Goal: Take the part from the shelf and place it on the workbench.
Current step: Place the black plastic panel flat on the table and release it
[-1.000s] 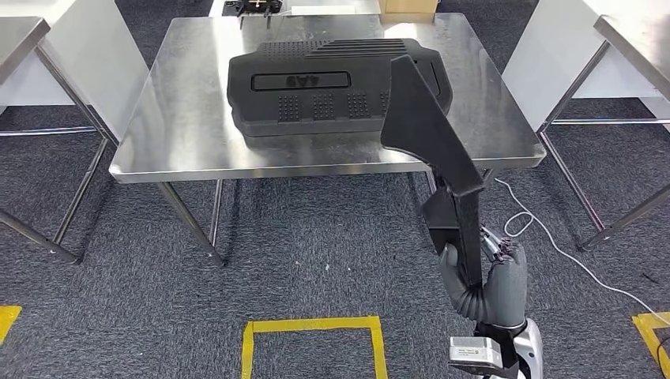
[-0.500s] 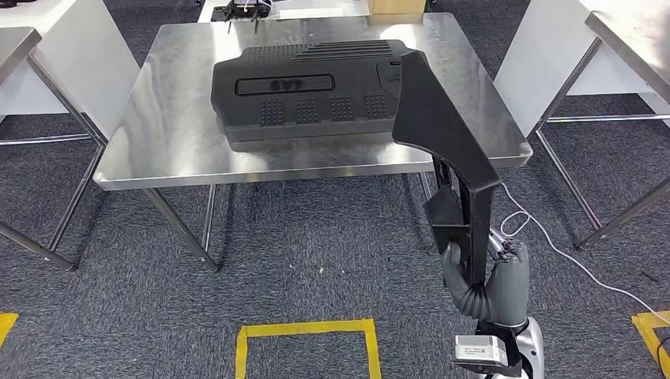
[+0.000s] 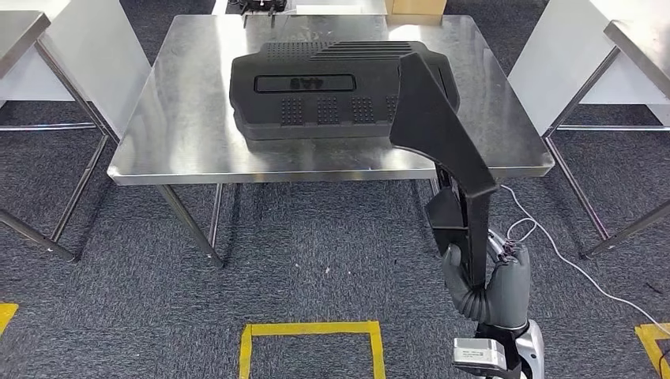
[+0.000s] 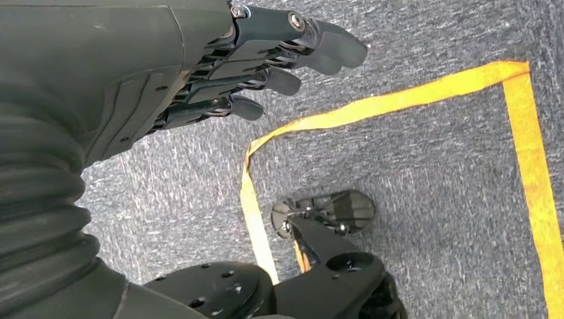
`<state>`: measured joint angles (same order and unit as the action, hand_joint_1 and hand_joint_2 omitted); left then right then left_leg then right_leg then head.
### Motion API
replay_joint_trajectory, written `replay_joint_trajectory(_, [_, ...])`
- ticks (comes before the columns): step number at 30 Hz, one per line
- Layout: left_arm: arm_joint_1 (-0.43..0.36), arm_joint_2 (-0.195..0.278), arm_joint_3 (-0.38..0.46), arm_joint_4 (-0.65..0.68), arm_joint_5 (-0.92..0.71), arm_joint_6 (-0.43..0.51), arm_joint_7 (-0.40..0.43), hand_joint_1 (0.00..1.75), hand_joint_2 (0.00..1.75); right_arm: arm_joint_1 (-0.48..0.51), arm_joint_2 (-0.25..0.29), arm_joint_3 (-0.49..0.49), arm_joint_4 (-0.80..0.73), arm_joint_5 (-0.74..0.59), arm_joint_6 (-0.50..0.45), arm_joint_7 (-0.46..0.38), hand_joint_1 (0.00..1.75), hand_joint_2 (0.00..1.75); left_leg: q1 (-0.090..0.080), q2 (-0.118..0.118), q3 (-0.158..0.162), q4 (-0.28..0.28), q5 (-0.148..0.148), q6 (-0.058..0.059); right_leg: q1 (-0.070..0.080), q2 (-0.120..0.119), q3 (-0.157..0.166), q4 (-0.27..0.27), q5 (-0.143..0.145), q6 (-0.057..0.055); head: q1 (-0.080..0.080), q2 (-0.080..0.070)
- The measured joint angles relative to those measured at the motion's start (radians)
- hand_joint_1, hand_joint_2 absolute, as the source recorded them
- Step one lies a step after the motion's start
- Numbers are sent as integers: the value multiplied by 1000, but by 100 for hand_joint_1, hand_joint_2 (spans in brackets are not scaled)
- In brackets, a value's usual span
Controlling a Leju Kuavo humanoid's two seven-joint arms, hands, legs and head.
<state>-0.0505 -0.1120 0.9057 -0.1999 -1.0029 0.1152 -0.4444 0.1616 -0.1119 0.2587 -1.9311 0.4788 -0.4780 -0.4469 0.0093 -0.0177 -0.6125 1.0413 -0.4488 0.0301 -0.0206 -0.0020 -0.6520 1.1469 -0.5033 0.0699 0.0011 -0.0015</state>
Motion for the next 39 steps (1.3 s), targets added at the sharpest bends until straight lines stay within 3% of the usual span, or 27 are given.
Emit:
replay_joint_trajectory(2, [0, -1, 1, 0, 0, 0, 0, 0, 175, 1, 1, 0, 0, 1, 0, -1, 175, 175, -5, -3, 2, 1, -5, -8, 3, 1, 48, -105, 42, -5, -1, 0])
replay_joint_trajectory(3, [0, -1, 1, 0, 1, 0, 1, 0, 175, 1, 3, 1, 0, 2, 0, -2, 175, 175, -7, -4, 3, 1, -5, -12, 6, 1, 58, -124, 49, -12, -1, 0])
replay_joint_trajectory(6, [2, 0, 3, 0, 2, 0, 2, 0, 175, 2, 8, 1, 0, 8, 0, -3, 175, 175, -5, -2, 4, 4, -11, -28, 3, 1, 65, -131, 55, -30, -1, 0])
replay_joint_trajectory(7, [3, 0, 4, 0, 2, 0, 3, 0, 175, 2, 10, 1, 0, 10, 0, -3, 175, 175, -4, 0, -3, 27, -26, -32, -1, 0, 70, -134, 55, -38, -2, 0])
replay_joint_trajectory(10, [4, 0, 6, 0, 2, -1, 4, 0, 175, 3, 16, 2, 0, 15, 0, -4, 175, 175, 0, 4, -80, 199, -112, -41, -4, -3, 82, -137, 51, -55, -6, 0])
replay_joint_trajectory(12, [6, 0, 8, 0, 2, -2, 4, 0, 175, 5, 18, 2, 0, 23, 0, -5, 175, 175, 4, 4, -123, 278, -131, -46, -2, -2, 86, -136, 48, -58, -5, 0])
replay_joint_trajectory(13, [6, 0, 10, 0, 2, -2, 4, 0, 175, 6, 18, 2, 0, 28, -1, -5, 175, 175, 6, 5, -118, 263, -111, -47, -3, -2, 89, -136, 46, -57, -6, 0])
replay_joint_trajectory(16, [7, 1, 11, 0, 2, -2, 5, 0, 175, 6, 18, 2, 0, 44, -4, -4, 175, 175, 12, 11, -30, 80, -19, -50, -2, 2, 100, -132, 34, -45, -7, 0])
replay_joint_trajectory(18, [5, 1, 11, 0, 1, -2, 5, 0, 175, 6, 17, 2, 0, 59, -9, -2, 175, 175, 9, 10, 0, 16, -7, -44, 3, 2, 100, -130, 28, -33, -6, 0])
replay_joint_trajectory(22, [5, 1, 12, 0, -1, -2, 5, 0, 175, 3, 12, 1, -1, 87, -17, 5, 175, 175, 4, 7, 1, 7, -7, -16, 0, 2, 87, -112, 15, -17, -5, 0])
replay_joint_trajectory(23, [5, 1, 12, 0, -1, -2, 5, 0, 175, 1, 8, 1, -2, 90, -17, 7, 175, 175, 5, 6, 3, 5, -7, -9, 1, 2, 67, -74, -2, -18, -4, 0])
replay_joint_trajectory(25, [4, 1, 12, 0, -2, -2, 5, 0, 175, -5, 1, 0, -3, 93, -17, 10, 175, 175, 4, 6, 4, 4, -10, 0, 1, 2, -6, 58, -50, -24, -2, 0])
replay_joint_trajectory(27, [4, 1, 12, 0, -2, -2, 5, 0, 175, -7, -3, 0, -3, 101, -17, 15, 175, 175, 2, 6, 6, 4, -13, 4, 1, 2, -69, 159, -71, -22, -2, 0])
replay_joint_trajectory(28, [4, 1, 12, 0, -4, -2, 5, 0, 175, -7, -5, 1, -3, 109, -17, 18, 175, 175, 1, 4, 8, 4, -15, 5, 1, 2, -75, 155, -58, -16, -2, 0])
replay_joint_trajectory(29, [4, 1, 12, 0, -6, -2, 5, 0, 175, -9, -7, 1, -3, 120, -19, 23, 175, 175, 1, 3, 13, 4, -18, 4, 1, 2, -60, 109, -30, -8, -2, 0])
replay_joint_trajectory(31, [3, -1, 12, 0, -10, -2, 5, 0, 175, -14, -13, 1, -3, 152, -27, 34, 175, 175, -1, -1, 21, 5, -24, -1, 3, 2, 3, -35, 32, 0, -1, 0])
replay_joint_trajectory(33, [3, -2, 12, 0, -13, -2, 6, 0, 175, -18, -20, 1, -3, 184, -39, 46, 175, 175, -6, -3, 24, 5, -30, -9, 8, 2, 43, -116, 60, -8, -2, 0])
replay_joint_trajectory(36, [3, -2, 12, 0, -13, -2, 8, 0, 175, -21, -28, 0, -3, 205, -49, 55, 175, 175, -4, -2, 28, 4, -36, -24, 7, 3, 51, -128, 62, -26, -2, 0])
replay_joint_trajectory(37, [3, -2, 12, 0, -13, -2, 8, 0, 175, -22, -29, 0, -3, 207, -49, 56, 175, 175, -3, 0, 24, 16, -44, -29, 4, 2, 57, -131, 62, -33, -3, 0])
replay_joint_trajectory(39, [2, -2, 13, 0, -14, -2, 8, 0, 175, -26, -31, 0, -3, 220, -53, 61, 175, 175, 0, 3, -12, 99, -85, -36, -3, 1, 70, -137, 59, -48, -6, 0])
